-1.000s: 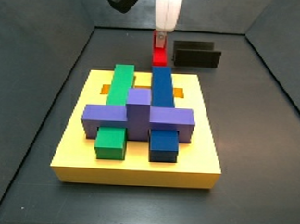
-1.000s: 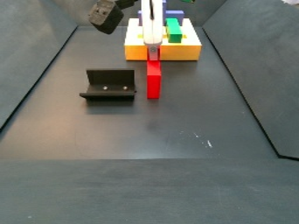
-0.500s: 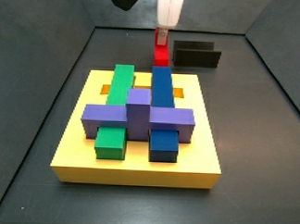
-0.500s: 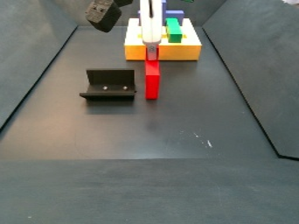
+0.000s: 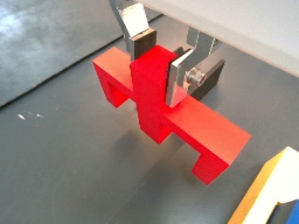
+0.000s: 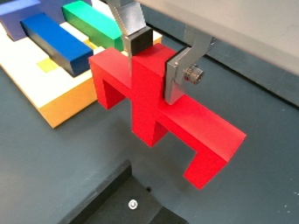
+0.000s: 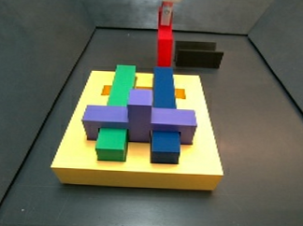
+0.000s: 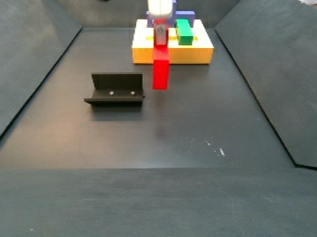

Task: Pick up the red object. Move up. Move to above the board. Insert the red object.
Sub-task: Move to above the board.

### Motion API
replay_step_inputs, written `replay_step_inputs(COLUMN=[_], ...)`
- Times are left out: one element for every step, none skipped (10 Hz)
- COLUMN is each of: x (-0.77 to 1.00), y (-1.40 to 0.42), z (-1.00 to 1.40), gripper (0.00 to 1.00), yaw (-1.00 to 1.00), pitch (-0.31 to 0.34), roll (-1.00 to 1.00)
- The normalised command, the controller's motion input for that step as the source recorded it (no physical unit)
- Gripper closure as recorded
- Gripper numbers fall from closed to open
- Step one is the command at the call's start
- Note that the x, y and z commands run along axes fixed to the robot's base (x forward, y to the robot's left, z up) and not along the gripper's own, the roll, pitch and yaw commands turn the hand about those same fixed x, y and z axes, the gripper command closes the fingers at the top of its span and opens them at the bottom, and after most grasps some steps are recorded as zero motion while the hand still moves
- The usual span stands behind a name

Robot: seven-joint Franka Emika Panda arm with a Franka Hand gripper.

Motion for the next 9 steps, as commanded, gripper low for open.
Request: replay_step_inputs(x=[0.00, -0.03, -0.04, 0.04, 0.04, 0.03, 0.04, -0.23, -0.23], y=[0.00, 0.00, 0.00, 0.00, 0.00, 0.00, 0.00, -1.40, -1.40], z=[1.40, 1.40, 1.40, 1.40, 0.87, 0.48, 0.19, 0.28, 0.26], gripper=[1.00, 1.00, 1.00, 1.00, 1.00, 1.00, 1.00, 1.00, 1.00], yaw=[0.00, 0.01, 0.00, 0.00, 0.00, 0.00, 0.00, 1.00, 1.00], pitch=[0.000, 0.033, 0.024, 0.041, 0.091, 0.095, 0.062, 0.026, 0.026], roll=[0.00, 0.00, 0.01, 0.02, 0.02, 0.02, 0.02, 0.00, 0.01])
